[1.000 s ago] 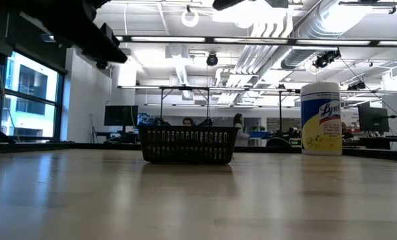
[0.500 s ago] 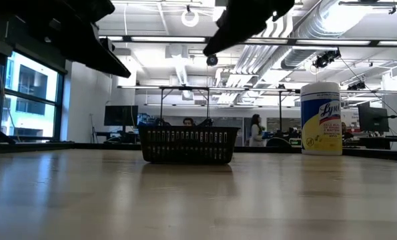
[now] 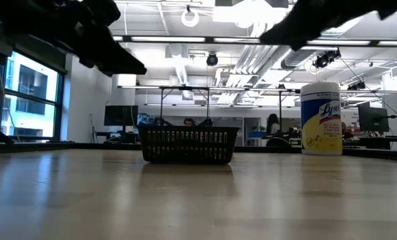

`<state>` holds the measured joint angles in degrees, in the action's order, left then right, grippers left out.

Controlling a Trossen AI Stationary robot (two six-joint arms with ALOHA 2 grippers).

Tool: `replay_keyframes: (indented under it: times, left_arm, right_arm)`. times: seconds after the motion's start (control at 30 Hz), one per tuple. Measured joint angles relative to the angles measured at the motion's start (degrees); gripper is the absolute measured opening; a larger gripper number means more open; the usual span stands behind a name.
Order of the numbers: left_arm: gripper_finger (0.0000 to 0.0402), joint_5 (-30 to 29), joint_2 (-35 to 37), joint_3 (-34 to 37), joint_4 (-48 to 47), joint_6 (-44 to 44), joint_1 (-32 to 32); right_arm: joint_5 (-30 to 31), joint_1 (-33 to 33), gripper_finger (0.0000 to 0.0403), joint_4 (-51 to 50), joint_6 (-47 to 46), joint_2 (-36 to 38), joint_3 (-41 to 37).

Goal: Pick & Place First Aid Supplies
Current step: Return to Home Position

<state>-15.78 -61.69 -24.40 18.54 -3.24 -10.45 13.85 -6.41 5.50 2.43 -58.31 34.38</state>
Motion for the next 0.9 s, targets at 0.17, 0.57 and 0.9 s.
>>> replay_keyframes:
  times: [0.17, 0.57, 0.9]
  left_arm:
    - [0.0121, 0.01, 0.0, 0.0, -0.7, 0.02, -0.03]
    - [0.0121, 0.08, 0.0, 0.0, -0.83, 0.01, -0.05]
    - [0.0121, 17.91, 9.64, 6.64, 5.58, 14.9, 0.01]
  right_arm:
    - [1.88, 0.01, 0.0016, 1.64, -1.8, 10.2, -6.85]
    - [-2.27, 0.06, 0.0016, 2.89, -4.55, 23.47, -13.24]
    - [-2.34, 0.06, 0.0017, 3.54, -9.82, 25.73, -13.23]
